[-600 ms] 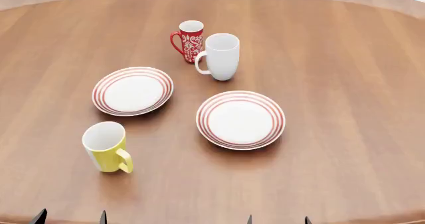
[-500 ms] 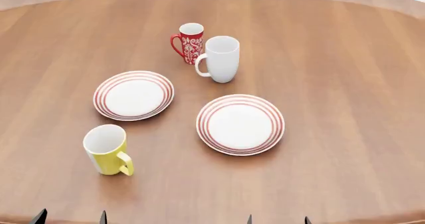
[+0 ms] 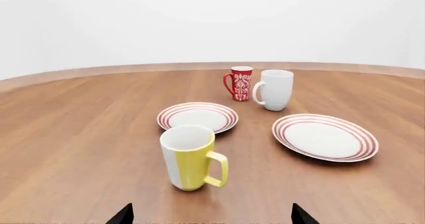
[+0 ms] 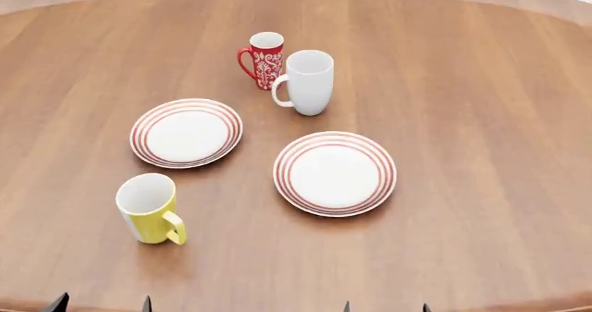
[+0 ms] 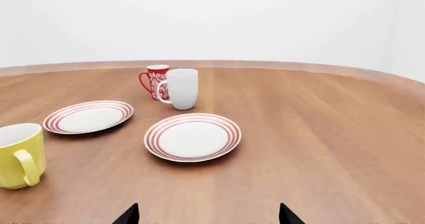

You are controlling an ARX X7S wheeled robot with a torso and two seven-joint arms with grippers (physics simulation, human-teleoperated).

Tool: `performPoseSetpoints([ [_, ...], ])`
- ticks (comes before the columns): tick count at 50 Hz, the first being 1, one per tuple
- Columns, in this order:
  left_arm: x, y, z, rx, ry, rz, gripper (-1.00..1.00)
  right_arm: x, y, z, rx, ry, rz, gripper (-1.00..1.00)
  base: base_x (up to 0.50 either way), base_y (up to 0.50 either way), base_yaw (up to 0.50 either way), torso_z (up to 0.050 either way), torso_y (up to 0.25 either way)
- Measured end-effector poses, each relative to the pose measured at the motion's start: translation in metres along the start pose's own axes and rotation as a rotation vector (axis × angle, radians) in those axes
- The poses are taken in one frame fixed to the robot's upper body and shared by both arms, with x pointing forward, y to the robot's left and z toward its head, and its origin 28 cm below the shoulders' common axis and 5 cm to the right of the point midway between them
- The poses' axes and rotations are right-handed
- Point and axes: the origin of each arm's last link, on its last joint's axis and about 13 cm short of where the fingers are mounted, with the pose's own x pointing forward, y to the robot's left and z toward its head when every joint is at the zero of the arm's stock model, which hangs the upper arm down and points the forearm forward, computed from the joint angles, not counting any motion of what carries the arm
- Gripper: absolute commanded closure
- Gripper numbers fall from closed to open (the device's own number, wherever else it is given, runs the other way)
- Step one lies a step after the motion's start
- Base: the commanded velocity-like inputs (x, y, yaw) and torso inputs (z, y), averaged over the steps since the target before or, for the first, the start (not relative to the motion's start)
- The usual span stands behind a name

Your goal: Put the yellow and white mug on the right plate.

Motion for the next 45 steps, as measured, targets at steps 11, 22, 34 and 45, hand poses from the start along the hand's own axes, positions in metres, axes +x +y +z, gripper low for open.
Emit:
performPoseSetpoints([
  [11, -0.004, 0.002, 0.014, 0.074, -0.224, 0.042, -1.0, -0.003, -0.001, 0.012, 0.039, -0.158, -0.011, -1.0, 0.0, 0.0, 0.0, 0.0, 0.0],
  [22, -0.016, 0.001, 0.039, 0.144, -0.568, 0.083, -1.0, -0.01, -0.002, 0.034, 0.098, -0.435, -0.03, -1.0, 0.19, -0.05, 0.0, 0.0, 0.0],
  [34, -0.022, -0.001, 0.046, 0.163, -0.687, 0.074, -1.0, -0.013, -0.002, 0.042, 0.115, -0.526, -0.025, -1.0, 0.5, -0.12, 0.0, 0.0, 0.0],
  [45, -0.024, -0.003, 0.047, 0.168, -0.718, 0.06, -1.0, -0.015, -0.001, 0.042, 0.109, -0.541, 0.001, -1.0, 0.5, -0.06, 0.0, 0.0, 0.0],
])
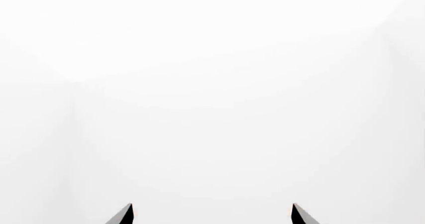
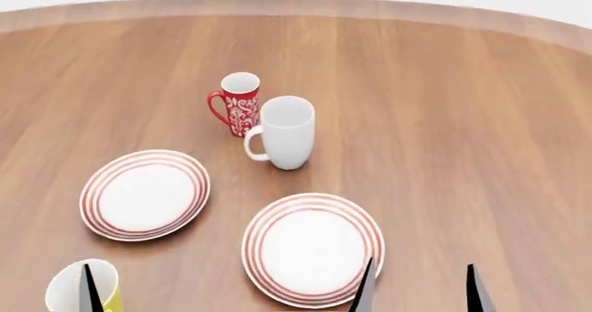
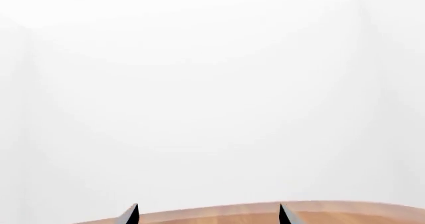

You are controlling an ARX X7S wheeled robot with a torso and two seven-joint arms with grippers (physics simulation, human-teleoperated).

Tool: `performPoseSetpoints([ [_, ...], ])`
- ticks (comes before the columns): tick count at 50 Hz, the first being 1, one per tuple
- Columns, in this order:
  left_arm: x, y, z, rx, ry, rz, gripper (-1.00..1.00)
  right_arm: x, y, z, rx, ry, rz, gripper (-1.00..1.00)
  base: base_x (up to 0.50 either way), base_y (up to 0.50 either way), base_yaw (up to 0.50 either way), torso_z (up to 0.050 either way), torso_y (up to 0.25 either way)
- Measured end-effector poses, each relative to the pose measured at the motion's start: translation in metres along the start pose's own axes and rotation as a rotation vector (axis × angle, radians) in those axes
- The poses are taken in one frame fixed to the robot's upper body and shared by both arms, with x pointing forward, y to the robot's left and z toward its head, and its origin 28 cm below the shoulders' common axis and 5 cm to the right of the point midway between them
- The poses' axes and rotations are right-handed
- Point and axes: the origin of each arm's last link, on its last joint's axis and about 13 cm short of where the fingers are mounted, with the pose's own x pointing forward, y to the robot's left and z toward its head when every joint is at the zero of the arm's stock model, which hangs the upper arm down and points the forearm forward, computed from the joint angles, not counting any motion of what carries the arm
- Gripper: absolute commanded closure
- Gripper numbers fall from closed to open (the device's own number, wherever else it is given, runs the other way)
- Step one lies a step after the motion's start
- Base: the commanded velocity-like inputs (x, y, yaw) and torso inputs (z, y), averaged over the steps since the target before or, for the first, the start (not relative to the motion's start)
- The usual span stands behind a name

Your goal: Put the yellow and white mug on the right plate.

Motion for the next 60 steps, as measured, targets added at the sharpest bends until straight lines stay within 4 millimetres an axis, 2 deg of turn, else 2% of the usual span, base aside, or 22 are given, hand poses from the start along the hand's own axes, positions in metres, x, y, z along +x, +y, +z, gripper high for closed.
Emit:
performPoseSetpoints([
  [21, -0.002, -0.002, 0.0, -0.002, -0.009, -0.022, -1.0, -0.003, 0.005, -0.001, -0.02, 0.018, 0.1, -1.0, 0.5, 0.12, 0.0, 0.0, 0.0],
  [27, -0.002, -0.001, 0.0, 0.0, -0.008, -0.022, -1.0, -0.002, 0.007, -0.003, -0.029, 0.047, 0.148, -1.0, 0.07, 0.04, 0.0, 0.0, 0.0],
  [39, -0.003, -0.002, 0.003, 0.005, -0.034, -0.03, -1.0, 0.001, 0.017, -0.009, 0.017, 0.248, 0.49, -1.0, 0.0, 0.0, 0.0, 0.0, 0.0],
  [49, -0.004, -0.002, 0.005, 0.01, -0.059, -0.035, -1.0, 0.002, 0.023, -0.025, 0.006, 0.423, 0.764, -1.0, 0.0, 0.0, 0.0, 0.0, 0.0],
  [60, -0.005, -0.003, 0.005, 0.014, -0.077, -0.037, -1.0, -0.001, 0.029, -0.042, -0.014, 0.551, 0.97, -1.0, 0.0, 0.0, 0.0, 0.0, 0.0],
])
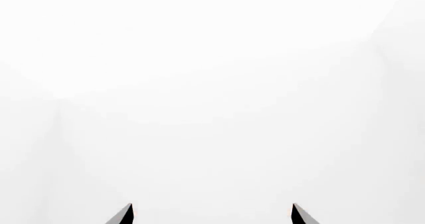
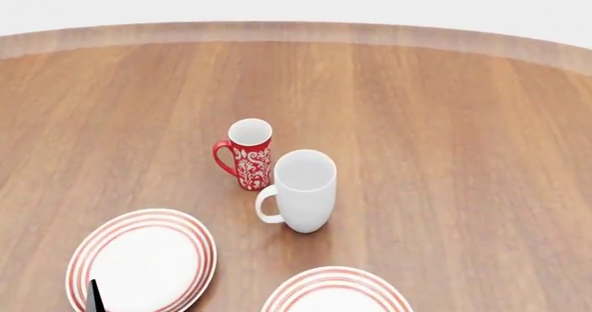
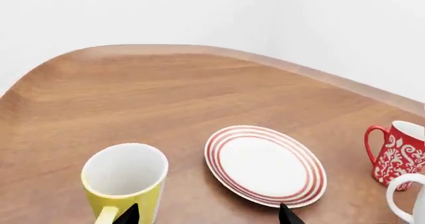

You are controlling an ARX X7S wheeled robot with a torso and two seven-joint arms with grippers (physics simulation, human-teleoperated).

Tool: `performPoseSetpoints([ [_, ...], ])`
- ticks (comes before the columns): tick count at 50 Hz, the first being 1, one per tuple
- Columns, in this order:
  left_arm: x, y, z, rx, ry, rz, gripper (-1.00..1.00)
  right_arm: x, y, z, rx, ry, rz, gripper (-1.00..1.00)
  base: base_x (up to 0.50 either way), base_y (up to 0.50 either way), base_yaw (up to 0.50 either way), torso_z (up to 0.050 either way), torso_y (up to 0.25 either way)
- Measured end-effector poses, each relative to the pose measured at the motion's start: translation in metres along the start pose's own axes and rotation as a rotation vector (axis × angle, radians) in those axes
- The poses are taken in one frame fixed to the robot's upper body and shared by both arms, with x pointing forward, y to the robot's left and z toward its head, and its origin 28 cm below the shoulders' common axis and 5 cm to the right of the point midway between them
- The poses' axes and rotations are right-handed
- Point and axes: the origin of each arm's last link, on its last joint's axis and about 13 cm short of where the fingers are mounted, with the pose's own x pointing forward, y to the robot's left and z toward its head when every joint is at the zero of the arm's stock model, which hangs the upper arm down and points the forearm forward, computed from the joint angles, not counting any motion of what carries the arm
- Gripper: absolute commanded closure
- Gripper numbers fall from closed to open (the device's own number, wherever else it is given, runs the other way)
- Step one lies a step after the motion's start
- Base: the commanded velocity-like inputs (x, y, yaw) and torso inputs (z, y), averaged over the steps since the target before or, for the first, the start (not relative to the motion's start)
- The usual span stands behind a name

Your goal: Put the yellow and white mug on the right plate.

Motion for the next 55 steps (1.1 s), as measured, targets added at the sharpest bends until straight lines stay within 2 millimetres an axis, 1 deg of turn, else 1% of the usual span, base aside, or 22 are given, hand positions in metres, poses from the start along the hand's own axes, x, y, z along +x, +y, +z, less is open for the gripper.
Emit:
performPoseSetpoints([
  [9, -0.001, 0.0, 0.0, 0.004, -0.019, -0.003, -1.0, 0.009, 0.005, -0.009, 0.007, 0.066, 0.096, -1.0, 0.0, 0.0, 0.0, 0.0, 0.0],
  [25, -0.001, 0.0, 0.003, 0.008, -0.035, -0.009, -1.0, 0.026, 0.01, -0.016, 0.014, 0.121, 0.183, -1.0, 0.0, 0.0, 0.0, 0.0, 0.0],
  [40, -0.003, -0.001, 0.001, 0.016, -0.041, -0.015, -1.0, 0.034, 0.023, -0.024, -0.016, 0.165, 0.281, -1.0, 0.0, 0.0, 0.0, 0.0, 0.0],
  [46, -0.004, -0.001, 0.001, 0.018, -0.043, -0.016, -1.0, 0.038, 0.028, -0.026, -0.015, 0.172, 0.302, -1.0, 0.0, 0.0, 0.0, 0.0, 0.0],
  [55, -0.003, -0.001, 0.002, 0.022, -0.042, -0.018, -1.0, 0.047, 0.029, -0.029, 0.007, 0.177, 0.283, -1.0, 0.0, 0.0, 0.0, 0.0, 0.0],
])
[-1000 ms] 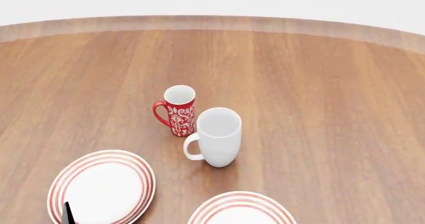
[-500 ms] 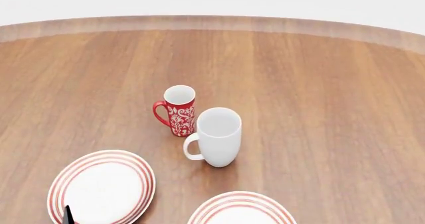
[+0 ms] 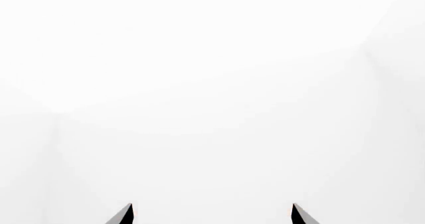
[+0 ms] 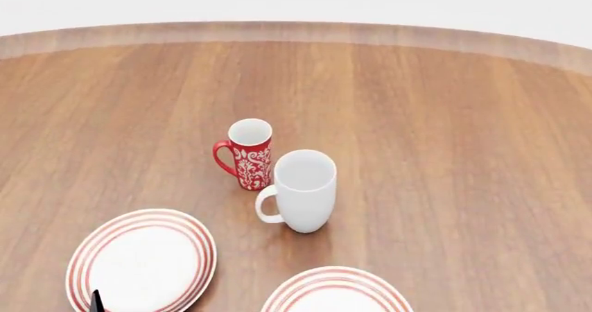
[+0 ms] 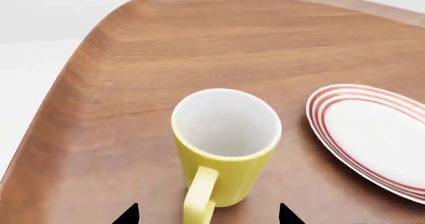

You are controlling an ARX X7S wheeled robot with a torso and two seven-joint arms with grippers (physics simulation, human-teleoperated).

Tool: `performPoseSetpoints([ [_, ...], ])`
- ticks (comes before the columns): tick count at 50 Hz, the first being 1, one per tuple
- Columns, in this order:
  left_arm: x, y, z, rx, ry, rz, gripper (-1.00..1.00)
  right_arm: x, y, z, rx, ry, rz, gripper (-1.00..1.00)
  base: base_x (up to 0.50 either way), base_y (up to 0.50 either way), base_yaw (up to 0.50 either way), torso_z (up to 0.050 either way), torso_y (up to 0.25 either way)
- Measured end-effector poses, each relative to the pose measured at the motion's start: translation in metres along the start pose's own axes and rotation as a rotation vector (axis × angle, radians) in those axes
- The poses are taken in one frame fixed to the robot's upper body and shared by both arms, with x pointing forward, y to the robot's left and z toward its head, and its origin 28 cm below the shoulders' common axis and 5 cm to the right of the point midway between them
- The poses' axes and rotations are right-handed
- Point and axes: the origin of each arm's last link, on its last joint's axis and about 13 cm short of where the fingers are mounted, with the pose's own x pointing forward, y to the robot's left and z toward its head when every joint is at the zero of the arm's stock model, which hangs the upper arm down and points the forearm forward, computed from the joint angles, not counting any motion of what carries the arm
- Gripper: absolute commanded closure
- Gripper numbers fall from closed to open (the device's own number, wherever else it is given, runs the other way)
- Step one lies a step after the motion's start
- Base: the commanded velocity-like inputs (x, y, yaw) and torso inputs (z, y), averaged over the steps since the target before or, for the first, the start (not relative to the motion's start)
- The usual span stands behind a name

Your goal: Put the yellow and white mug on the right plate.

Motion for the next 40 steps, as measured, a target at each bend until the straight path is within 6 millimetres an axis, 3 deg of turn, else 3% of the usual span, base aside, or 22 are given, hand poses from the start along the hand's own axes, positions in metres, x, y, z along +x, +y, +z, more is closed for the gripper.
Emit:
performPoseSetpoints([
  [36, 0.001, 0.0, 0.008, 0.006, -0.045, -0.027, -1.0, 0.023, 0.014, -0.023, 0.023, 0.045, -0.042, -1.0, 0.0, 0.0, 0.0, 0.0, 0.0],
  [37, 0.001, 0.0, 0.009, 0.006, -0.046, -0.028, -1.0, 0.023, 0.014, -0.023, 0.023, 0.045, -0.044, 1.0, 0.0, 0.0, 0.0, 0.0, 0.0],
  [40, 0.001, 0.0, 0.009, 0.006, -0.047, -0.03, -1.0, 0.025, 0.014, -0.024, 0.023, 0.044, -0.052, 1.0, 0.0, 0.0, 0.0, 0.0, 0.0],
])
